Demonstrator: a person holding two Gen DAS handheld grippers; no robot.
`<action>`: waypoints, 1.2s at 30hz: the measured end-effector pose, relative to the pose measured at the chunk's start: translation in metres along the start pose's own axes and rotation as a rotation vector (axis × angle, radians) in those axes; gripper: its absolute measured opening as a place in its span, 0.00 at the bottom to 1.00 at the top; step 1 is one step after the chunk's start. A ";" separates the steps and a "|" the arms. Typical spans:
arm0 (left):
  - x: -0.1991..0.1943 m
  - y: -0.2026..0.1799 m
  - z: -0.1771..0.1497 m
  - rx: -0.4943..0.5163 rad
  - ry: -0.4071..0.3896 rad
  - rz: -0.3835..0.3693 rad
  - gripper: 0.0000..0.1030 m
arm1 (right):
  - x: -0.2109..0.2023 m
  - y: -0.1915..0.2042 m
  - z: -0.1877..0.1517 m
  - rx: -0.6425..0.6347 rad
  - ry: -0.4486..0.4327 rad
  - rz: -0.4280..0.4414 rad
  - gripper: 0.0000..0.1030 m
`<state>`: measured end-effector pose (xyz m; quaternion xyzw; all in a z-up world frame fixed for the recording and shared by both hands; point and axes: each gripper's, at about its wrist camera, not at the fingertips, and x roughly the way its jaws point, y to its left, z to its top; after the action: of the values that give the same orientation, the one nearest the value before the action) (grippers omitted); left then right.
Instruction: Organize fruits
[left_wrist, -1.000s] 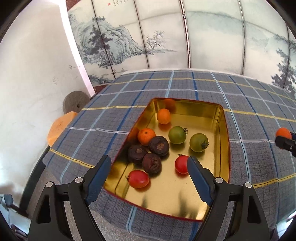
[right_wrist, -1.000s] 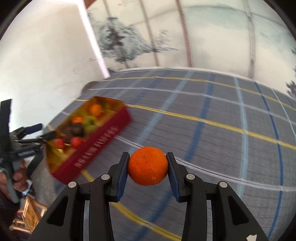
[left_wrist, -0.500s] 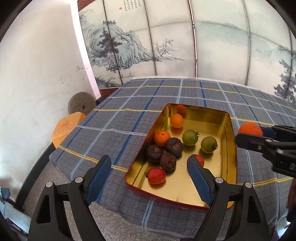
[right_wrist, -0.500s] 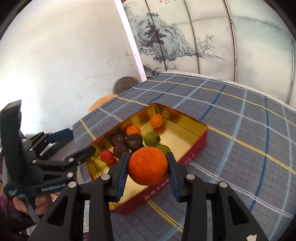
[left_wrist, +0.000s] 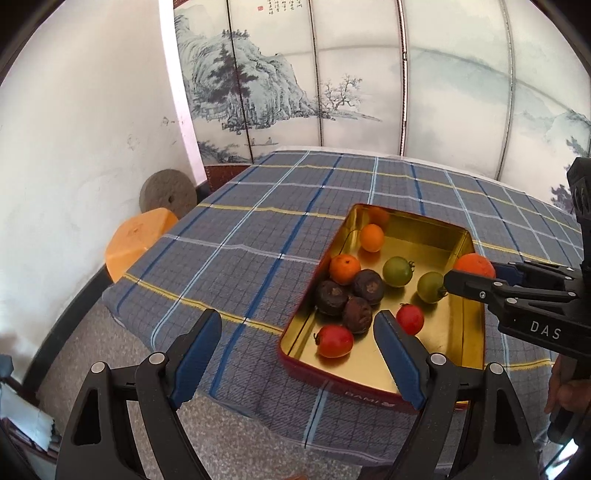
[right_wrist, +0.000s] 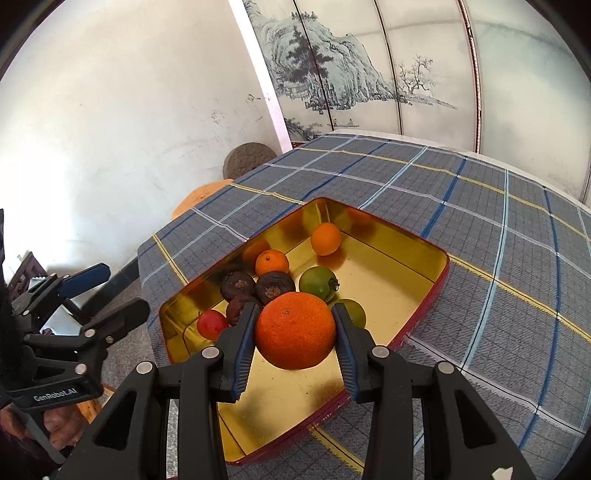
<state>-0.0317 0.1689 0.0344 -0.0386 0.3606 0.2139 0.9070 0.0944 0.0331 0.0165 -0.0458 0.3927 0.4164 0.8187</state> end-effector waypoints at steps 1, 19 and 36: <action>0.001 0.001 0.000 -0.001 0.002 0.001 0.82 | 0.002 0.000 0.000 0.001 0.004 0.000 0.36; -0.011 0.004 0.001 -0.003 -0.048 0.015 0.82 | -0.029 0.021 0.009 -0.070 -0.132 -0.068 0.70; -0.088 0.001 0.022 -0.021 -0.238 -0.044 1.00 | -0.132 0.007 -0.035 -0.101 -0.307 -0.247 0.89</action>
<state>-0.0751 0.1427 0.1102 -0.0303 0.2470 0.2006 0.9475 0.0228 -0.0619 0.0843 -0.0707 0.2331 0.3339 0.9106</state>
